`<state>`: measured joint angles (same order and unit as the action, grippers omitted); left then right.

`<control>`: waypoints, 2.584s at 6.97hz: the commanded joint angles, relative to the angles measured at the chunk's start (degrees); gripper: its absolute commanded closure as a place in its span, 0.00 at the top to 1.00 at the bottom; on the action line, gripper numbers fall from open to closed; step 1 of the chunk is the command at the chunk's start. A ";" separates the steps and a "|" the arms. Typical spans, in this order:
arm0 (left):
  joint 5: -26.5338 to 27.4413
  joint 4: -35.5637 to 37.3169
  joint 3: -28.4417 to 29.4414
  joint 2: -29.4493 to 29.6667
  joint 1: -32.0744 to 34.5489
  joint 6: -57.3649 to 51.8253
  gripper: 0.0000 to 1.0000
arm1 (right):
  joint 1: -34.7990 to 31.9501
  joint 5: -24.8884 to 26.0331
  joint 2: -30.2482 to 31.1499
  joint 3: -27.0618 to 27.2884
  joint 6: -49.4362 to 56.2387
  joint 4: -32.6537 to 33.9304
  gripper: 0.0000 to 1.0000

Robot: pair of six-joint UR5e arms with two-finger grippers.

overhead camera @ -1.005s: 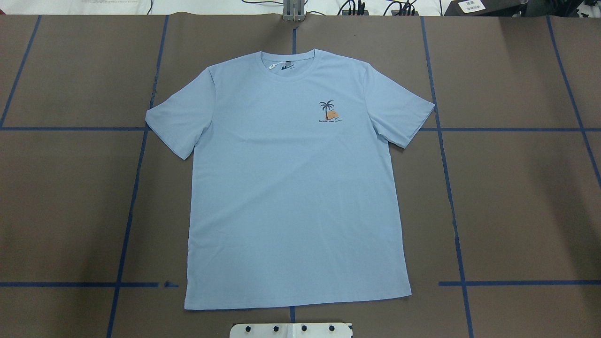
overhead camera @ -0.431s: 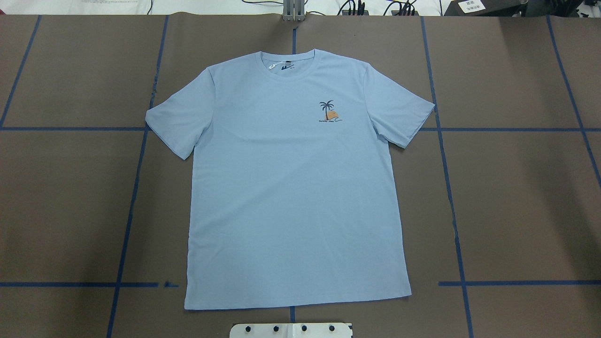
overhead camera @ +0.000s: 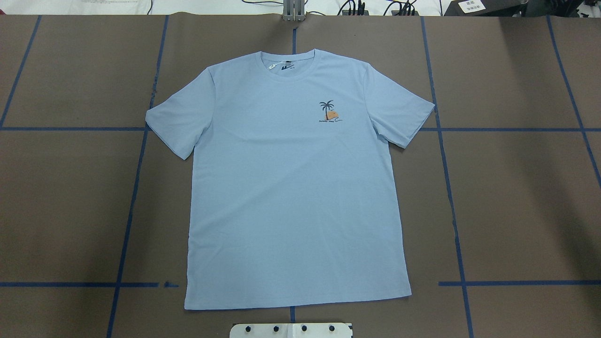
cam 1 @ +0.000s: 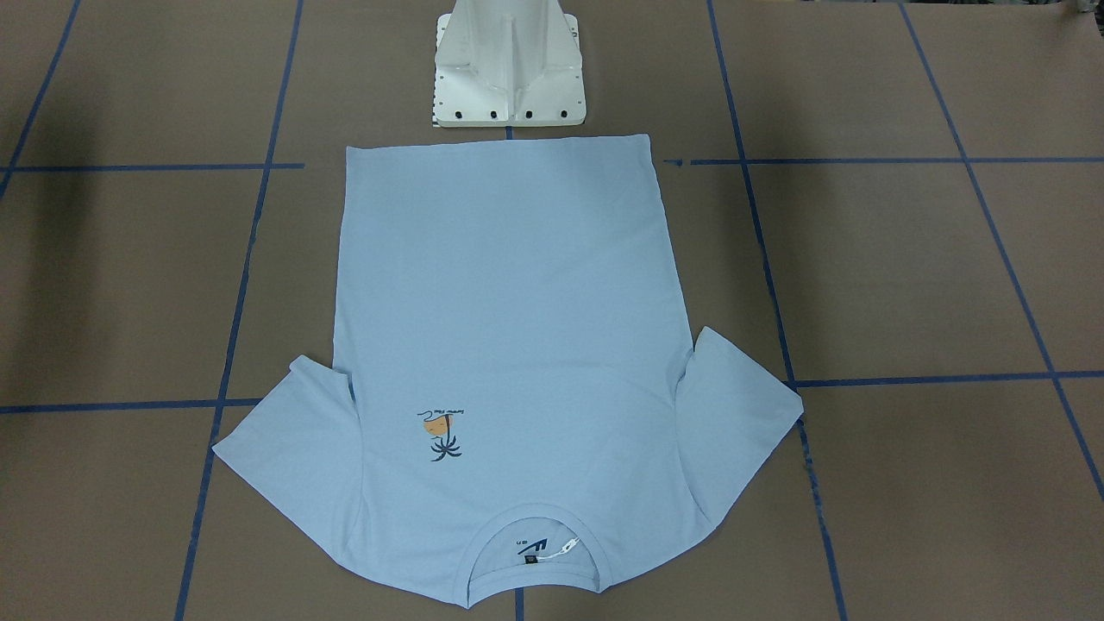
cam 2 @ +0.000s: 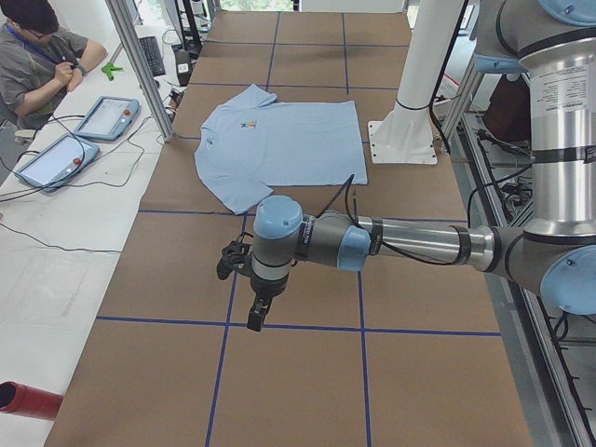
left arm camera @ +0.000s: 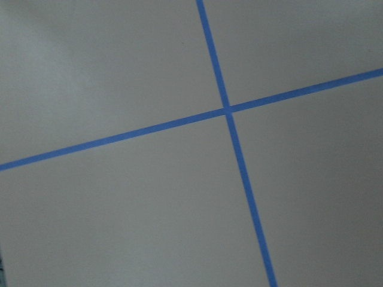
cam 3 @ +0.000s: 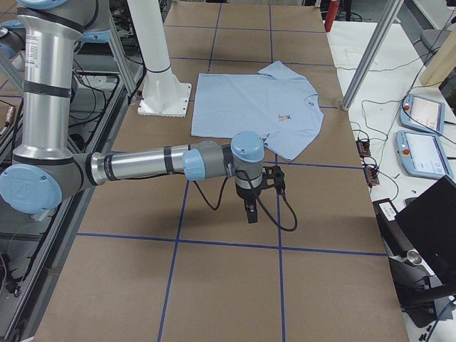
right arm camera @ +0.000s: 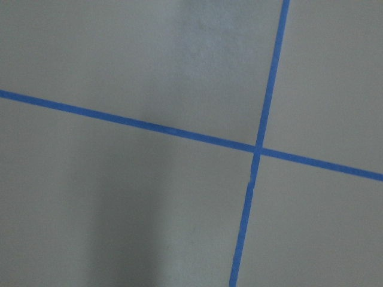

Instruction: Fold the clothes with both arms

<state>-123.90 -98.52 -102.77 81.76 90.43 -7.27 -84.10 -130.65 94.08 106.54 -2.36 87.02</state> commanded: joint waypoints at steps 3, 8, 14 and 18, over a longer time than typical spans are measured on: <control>-0.54 -11.16 1.00 -0.63 0.19 -1.26 1.00 | 0.42 -0.05 -6.53 -1.68 -0.53 -6.07 1.00; -4.77 -29.35 2.32 4.90 0.01 -0.99 1.00 | 10.67 0.12 -17.68 -12.19 -22.33 -19.44 1.00; -4.95 -31.12 1.96 4.90 0.01 -0.73 1.00 | 34.68 26.04 -28.52 -29.81 -54.05 -45.18 0.81; -5.30 -31.12 1.79 4.81 0.01 -0.73 1.00 | 35.14 28.07 -26.77 -32.18 -53.62 -45.62 0.74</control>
<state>-129.16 -129.64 -100.96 86.64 90.44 -8.00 -49.00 -103.55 66.62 75.00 -56.05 41.64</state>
